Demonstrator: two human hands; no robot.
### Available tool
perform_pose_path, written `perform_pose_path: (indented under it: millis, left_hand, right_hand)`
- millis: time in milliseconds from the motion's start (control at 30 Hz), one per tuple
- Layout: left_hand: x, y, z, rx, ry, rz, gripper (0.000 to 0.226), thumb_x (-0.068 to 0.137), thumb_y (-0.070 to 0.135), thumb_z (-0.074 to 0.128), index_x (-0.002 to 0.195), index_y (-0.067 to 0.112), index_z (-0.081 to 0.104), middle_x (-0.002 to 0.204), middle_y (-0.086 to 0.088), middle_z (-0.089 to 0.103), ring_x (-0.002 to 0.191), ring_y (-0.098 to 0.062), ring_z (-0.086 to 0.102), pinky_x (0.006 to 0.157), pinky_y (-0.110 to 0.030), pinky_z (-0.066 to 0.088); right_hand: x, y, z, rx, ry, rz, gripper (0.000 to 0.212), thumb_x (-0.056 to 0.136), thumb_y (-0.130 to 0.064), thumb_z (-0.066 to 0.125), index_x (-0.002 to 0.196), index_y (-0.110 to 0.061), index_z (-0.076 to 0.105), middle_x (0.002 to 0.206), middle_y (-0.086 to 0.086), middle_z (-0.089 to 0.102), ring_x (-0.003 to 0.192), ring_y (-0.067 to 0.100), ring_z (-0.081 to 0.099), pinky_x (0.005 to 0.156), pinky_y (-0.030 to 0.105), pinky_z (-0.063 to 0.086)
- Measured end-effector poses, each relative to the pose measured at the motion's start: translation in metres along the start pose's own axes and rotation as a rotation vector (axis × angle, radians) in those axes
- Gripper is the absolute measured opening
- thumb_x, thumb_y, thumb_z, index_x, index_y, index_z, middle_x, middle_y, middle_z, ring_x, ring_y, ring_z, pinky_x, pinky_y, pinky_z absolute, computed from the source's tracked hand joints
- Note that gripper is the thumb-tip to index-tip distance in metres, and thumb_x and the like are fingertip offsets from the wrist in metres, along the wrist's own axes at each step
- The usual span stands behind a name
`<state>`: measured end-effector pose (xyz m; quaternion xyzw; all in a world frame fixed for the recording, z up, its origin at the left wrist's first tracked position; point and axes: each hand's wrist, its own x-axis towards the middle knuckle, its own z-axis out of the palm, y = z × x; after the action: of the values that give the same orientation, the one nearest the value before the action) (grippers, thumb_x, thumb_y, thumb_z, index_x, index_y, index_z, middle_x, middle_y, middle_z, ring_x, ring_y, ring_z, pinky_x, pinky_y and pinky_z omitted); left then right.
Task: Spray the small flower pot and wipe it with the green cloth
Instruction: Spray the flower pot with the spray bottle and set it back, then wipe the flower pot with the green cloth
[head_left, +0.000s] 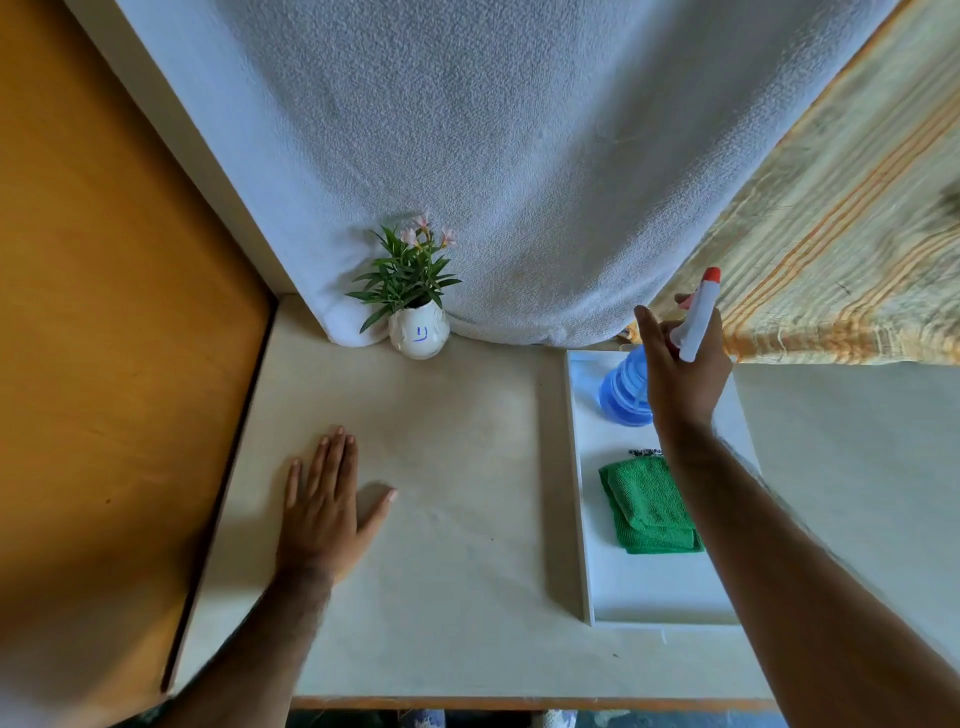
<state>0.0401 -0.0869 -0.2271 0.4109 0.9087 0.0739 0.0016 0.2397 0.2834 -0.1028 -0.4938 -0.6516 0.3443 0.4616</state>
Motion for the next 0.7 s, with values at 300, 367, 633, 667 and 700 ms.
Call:
perform_pose_path:
  millis: [300,367,633,667,700]
  left_hand:
    - [-0.001,-0.002,0.0,-0.002,-0.007,-0.011,0.092,0.093,0.068,0.037,0.161,0.006,0.032,0.17,-0.014,0.033,0.155,-0.031,0.036,0.126,-0.059,0.027]
    - [0.0,-0.002,0.001,-0.004,-0.005,-0.009,0.092,0.093,0.068,0.037,0.161,0.006,0.031,0.17,-0.014,0.032,0.156,-0.031,0.035,0.126,-0.059,0.026]
    - [-0.002,-0.001,0.004,-0.007,0.068,-0.007,0.089,0.096,0.068,0.037,0.161,0.007,0.031,0.17,-0.013,0.034,0.156,-0.03,0.033,0.127,-0.059,0.028]
    - [-0.003,0.0,0.005,-0.001,0.088,-0.001,0.087,0.098,0.067,0.039,0.16,0.006,0.033,0.169,-0.014,0.036,0.155,-0.032,0.036,0.125,-0.06,0.031]
    - [-0.004,0.0,0.005,0.006,0.107,0.005,0.086,0.098,0.066,0.041,0.159,0.005,0.035,0.167,-0.015,0.038,0.154,-0.033,0.038,0.124,-0.061,0.033]
  right_hand:
    - [0.003,-0.002,-0.004,-0.039,-0.116,-0.042,0.038,0.083,-0.052,0.081,0.105,-0.031,0.058,0.077,-0.002,0.066,0.068,0.007,0.061,0.075,0.044,0.057]
    - [0.0,-0.001,-0.01,-0.039,-0.185,-0.045,0.046,0.082,-0.049,0.083,0.116,-0.031,0.058,0.085,-0.005,0.066,0.076,0.005,0.063,0.081,0.035,0.057]
    - [-0.094,0.044,-0.085,-0.266,-0.424,-0.163,0.095,0.09,-0.061,0.064,0.162,-0.016,0.022,0.167,0.005,0.029,0.155,0.015,0.023,0.125,0.036,0.021]
    - [-0.107,0.053,-0.097,-0.35,-0.533,-0.254,0.095,0.091,-0.06,0.063,0.163,-0.015,0.022,0.169,0.005,0.026,0.156,0.016,0.02,0.126,0.033,0.019]
    - [-0.117,0.064,-0.106,-0.429,-0.619,-0.355,0.094,0.092,-0.059,0.062,0.163,-0.013,0.021,0.17,0.004,0.023,0.157,0.018,0.017,0.126,0.033,0.018]
